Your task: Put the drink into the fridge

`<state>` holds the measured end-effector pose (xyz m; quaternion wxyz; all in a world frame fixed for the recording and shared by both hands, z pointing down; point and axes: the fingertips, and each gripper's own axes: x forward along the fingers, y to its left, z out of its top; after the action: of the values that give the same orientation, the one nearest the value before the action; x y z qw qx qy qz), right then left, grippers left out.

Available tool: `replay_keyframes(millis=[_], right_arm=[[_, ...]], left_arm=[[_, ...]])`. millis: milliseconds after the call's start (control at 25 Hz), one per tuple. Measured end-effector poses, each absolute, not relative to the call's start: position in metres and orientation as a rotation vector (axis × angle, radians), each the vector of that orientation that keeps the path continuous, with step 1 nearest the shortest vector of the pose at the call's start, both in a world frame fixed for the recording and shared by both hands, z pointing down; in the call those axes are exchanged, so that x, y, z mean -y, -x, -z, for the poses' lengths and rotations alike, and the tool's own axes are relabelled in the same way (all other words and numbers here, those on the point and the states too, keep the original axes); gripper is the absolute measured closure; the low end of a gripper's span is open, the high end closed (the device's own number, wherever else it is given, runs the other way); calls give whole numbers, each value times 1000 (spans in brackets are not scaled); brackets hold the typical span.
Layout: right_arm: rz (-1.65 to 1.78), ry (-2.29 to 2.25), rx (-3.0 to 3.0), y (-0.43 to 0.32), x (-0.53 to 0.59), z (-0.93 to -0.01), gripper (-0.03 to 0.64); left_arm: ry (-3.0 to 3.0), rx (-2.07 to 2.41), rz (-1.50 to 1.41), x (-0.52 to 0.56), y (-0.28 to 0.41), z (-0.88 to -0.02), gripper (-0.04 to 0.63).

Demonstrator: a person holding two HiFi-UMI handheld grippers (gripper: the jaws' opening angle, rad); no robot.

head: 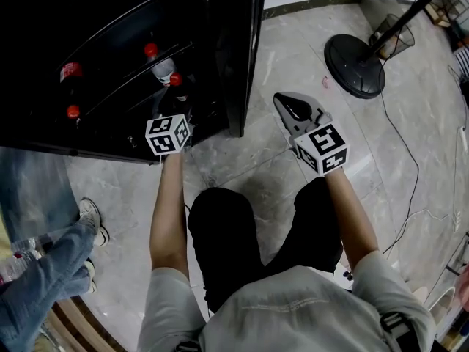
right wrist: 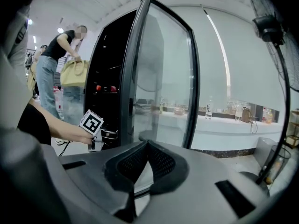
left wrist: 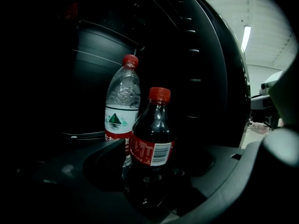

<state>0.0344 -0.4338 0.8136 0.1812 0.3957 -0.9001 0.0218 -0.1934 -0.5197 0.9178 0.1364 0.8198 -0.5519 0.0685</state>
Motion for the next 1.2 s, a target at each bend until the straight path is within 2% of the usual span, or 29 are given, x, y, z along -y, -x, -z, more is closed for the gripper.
replay_keyframes(millis=[440,520,640,800,960,1200], right_arm=[[47,-1089,2632,-32,418,-761,615],[81,-1075,2643,-27,418,-751,615],[118,-1070,2665,-21,418,-735,615],[164,-1067,2687,-11,418,-716,615],[215,-1063,2701,3,416,-705,616],[236,-1061,2698,23,424,-709,615]], left_arm=[[-2379,1669,-322,434,232,-869,292],[-2399,1698,-353,419,240,-850,345],[-2396,1771,-378,396,251,-824,461],[-2387,1852,-367,367,264,-793,566],[-2363,1908,-264,347,282,-766,583],[-2401,1943,-295,337,295,-749,583]])
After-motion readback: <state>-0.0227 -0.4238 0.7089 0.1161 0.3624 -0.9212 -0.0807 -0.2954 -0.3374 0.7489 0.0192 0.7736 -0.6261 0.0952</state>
